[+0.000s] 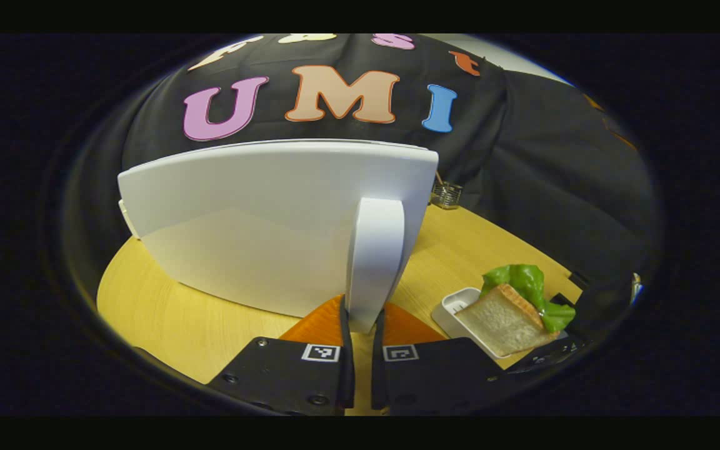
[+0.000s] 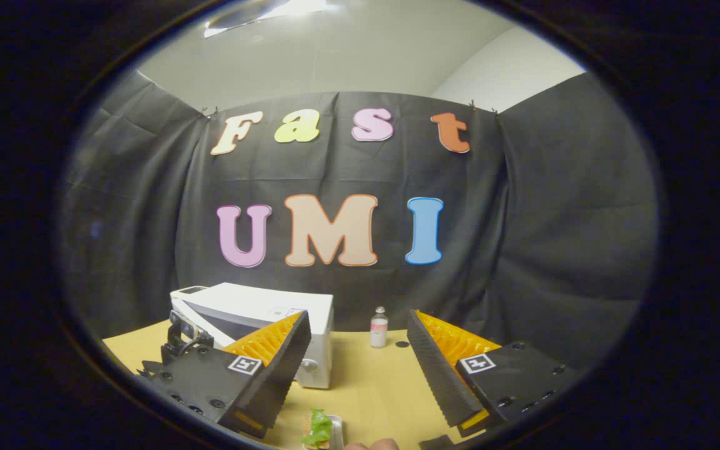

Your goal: Open the microwave oven with the left hand, put the food in, and close the microwave oven.

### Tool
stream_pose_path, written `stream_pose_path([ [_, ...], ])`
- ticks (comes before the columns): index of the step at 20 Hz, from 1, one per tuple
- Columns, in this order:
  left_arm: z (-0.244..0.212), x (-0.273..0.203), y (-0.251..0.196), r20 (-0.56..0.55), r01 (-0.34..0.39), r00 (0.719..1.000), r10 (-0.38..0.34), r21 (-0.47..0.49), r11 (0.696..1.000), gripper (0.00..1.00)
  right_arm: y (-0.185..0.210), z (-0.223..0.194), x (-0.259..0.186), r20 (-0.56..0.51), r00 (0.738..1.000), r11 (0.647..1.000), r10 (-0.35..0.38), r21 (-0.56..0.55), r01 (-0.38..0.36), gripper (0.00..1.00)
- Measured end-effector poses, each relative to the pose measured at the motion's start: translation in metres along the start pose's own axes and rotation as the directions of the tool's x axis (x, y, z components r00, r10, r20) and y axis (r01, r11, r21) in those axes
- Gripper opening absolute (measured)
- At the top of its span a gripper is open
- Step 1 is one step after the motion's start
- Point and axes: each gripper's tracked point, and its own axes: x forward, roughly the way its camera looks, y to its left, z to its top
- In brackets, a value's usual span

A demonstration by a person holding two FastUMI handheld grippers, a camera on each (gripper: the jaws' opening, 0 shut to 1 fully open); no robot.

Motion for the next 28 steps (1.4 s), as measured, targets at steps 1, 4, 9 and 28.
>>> stream_pose_path([
  [1, -0.007, -0.010, 0.004, -0.012, -0.013, 1.000, 0.013, -0.014, 1.000, 0.11, 0.007, -0.002, 0.002, -0.007, 1.000, 1.000, 0.016, 0.002, -0.016, 0.97],
  [4, -0.026, -0.044, 0.022, -0.029, -0.055, 0.998, 0.055, -0.010, 0.998, 0.12, 0.030, -0.022, 0.001, -0.052, 0.998, 0.999, 0.043, 0.008, -0.043, 0.97],
  [9, -0.049, -0.086, 0.051, -0.062, -0.073, 0.996, 0.072, -0.017, 0.997, 0.10, 0.059, -0.056, -0.005, -0.115, 0.991, 0.997, 0.070, -0.029, -0.074, 0.96],
  [28, -0.089, -0.167, 0.164, -0.121, -0.276, 0.956, 0.266, -0.082, 0.958, 0.36, 0.034, -0.285, -0.045, -0.624, 0.781, 0.990, -0.006, -0.116, -0.086, 0.99],
])
